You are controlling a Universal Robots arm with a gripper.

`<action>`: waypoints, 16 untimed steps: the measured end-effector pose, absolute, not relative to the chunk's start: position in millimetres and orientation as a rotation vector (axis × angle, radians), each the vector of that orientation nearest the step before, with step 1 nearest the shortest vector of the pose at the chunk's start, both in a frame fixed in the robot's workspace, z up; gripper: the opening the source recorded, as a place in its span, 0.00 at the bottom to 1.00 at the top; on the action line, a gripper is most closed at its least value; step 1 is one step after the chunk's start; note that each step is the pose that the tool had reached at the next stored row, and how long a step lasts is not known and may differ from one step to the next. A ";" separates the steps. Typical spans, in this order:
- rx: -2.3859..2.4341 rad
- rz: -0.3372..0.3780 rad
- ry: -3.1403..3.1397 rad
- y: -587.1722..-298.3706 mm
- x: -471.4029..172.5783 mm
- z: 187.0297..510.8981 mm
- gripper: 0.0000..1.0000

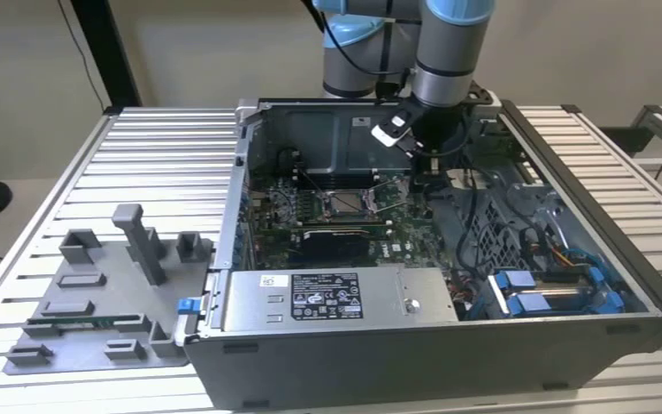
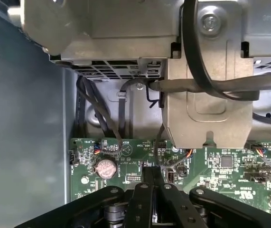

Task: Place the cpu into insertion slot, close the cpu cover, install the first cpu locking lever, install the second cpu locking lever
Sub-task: 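Close the cpu cover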

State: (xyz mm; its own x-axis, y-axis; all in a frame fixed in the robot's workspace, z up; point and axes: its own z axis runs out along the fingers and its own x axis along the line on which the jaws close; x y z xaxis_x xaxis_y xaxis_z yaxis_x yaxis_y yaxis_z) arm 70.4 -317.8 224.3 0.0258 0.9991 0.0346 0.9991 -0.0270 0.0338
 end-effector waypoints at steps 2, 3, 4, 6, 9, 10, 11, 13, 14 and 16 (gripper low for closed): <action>2.254 0.066 2.196 -317.8 71.3 224.0 0.00; 2.257 0.061 2.198 -317.7 71.8 224.0 0.00; 2.259 0.056 2.200 -317.8 72.5 224.0 0.00; 2.262 0.051 2.202 -317.8 74.4 224.3 0.00; 2.266 0.041 2.206 -317.8 75.2 224.4 0.00; 2.269 0.036 2.209 -317.8 75.3 224.5 0.00; 2.271 0.031 2.211 -317.8 75.4 224.5 0.00; 2.276 0.021 2.215 -317.8 75.4 224.8 0.00; 2.278 0.016 2.217 -317.9 75.6 225.3 0.00; 2.283 0.005 2.222 -317.9 76.5 227.7 0.00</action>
